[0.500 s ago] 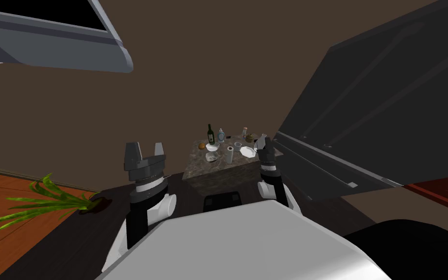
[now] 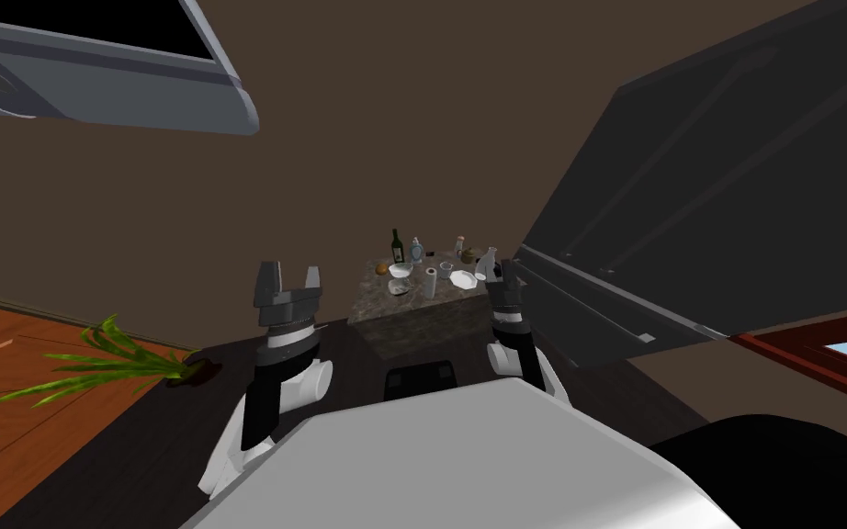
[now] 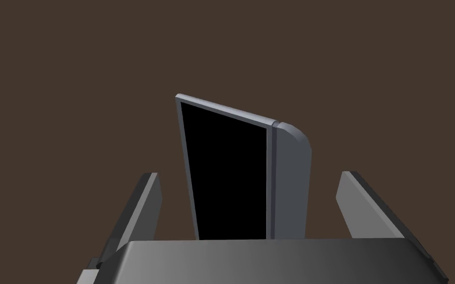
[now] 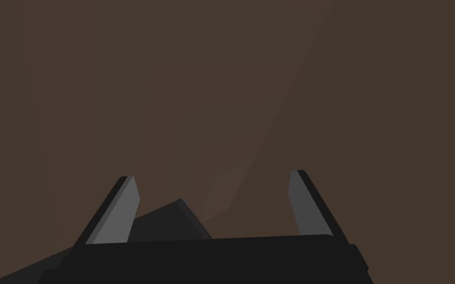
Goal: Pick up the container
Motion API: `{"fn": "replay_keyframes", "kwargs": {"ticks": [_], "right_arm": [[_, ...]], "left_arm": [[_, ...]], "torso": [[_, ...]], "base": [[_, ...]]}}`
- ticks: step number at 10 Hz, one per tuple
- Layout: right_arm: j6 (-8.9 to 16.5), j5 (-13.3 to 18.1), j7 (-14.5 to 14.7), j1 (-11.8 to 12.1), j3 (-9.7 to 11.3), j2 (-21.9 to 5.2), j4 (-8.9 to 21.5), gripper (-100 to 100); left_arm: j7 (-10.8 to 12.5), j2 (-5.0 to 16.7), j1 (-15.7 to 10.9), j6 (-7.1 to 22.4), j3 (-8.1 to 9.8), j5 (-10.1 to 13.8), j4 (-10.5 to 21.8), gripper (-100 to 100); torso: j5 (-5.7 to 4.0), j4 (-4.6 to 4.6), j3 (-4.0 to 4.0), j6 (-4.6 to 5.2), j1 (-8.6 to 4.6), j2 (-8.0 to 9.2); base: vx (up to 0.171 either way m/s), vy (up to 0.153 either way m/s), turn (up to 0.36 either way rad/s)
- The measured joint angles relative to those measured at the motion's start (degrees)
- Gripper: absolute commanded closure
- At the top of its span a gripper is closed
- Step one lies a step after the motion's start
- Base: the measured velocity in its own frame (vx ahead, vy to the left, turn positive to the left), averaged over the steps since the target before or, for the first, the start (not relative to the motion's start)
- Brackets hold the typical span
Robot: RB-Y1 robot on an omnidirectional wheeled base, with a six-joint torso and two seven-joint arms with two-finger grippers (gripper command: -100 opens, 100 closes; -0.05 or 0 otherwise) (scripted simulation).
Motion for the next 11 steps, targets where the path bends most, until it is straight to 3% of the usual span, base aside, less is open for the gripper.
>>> {"fn": "replay_keyframes", "kwargs": {"ticks": [5,11], "right_arm": [[0.0,0.0,0.0,0.0,0.0,0.0,0.0,0],[0.0,0.0,0.0,0.0,0.0,0.0,0.0,0]], "left_arm": [[3.7,4.0,-3.6,7.1,0.32,3.3,2.1,-100],[8.2,8.4,-8.0,16.5,-0.07,7.0,5.1,-100]], "torso": [[-0.01,-0.05,-0.12,0.0,-0.01,-0.2],[-0.01,-0.08,-0.2,0.0,-0.05,-0.34]], "base": [[-0.127,-0.043,0.003],[-0.081,-0.041,-0.002]]}}
